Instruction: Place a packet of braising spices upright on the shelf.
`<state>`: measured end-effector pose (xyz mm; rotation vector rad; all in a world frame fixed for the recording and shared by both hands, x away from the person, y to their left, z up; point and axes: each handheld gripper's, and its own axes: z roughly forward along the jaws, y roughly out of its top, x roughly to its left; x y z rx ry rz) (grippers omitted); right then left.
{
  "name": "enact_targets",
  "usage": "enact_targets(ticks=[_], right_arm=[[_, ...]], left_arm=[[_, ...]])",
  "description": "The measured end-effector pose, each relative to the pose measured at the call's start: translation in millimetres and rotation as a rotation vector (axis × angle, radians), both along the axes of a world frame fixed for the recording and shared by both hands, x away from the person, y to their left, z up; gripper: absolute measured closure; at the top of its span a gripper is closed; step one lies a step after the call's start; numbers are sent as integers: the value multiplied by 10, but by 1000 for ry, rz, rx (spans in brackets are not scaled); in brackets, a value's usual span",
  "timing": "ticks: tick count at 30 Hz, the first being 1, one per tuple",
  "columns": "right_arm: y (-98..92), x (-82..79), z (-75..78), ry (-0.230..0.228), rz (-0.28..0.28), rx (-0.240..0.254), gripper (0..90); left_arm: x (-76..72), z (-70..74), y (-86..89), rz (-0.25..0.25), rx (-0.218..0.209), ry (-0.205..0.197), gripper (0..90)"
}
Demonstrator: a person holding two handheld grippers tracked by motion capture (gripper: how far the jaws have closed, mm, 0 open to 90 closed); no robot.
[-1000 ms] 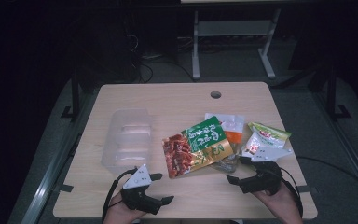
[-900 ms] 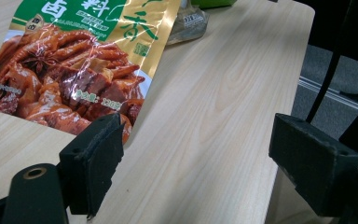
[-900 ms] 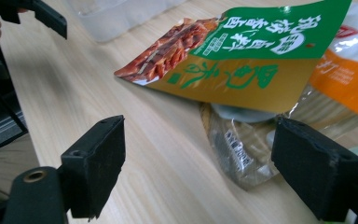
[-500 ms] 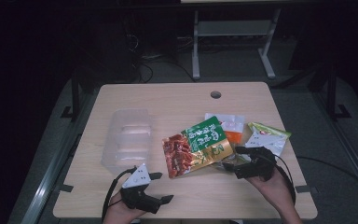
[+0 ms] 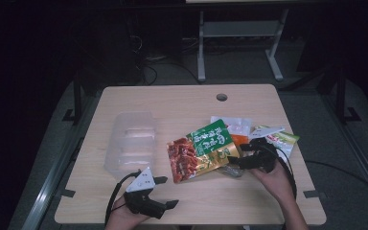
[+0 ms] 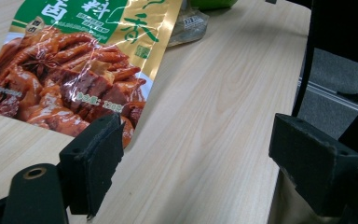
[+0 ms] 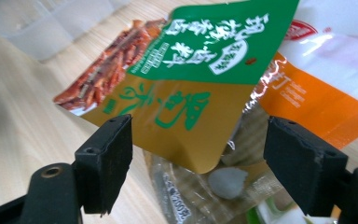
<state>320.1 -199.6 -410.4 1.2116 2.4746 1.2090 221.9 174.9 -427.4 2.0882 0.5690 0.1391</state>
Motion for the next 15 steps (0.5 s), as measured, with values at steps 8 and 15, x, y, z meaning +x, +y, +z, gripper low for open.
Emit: enact_targets(ticks=[8, 15], right_arm=[[73, 71, -88, 29, 14, -23, 313], [128, 158, -133, 70, 39, 5, 447]], left_arm=[[-10, -7, -8, 5, 3, -1, 171], [7, -18, -14, 9, 15, -2, 172]])
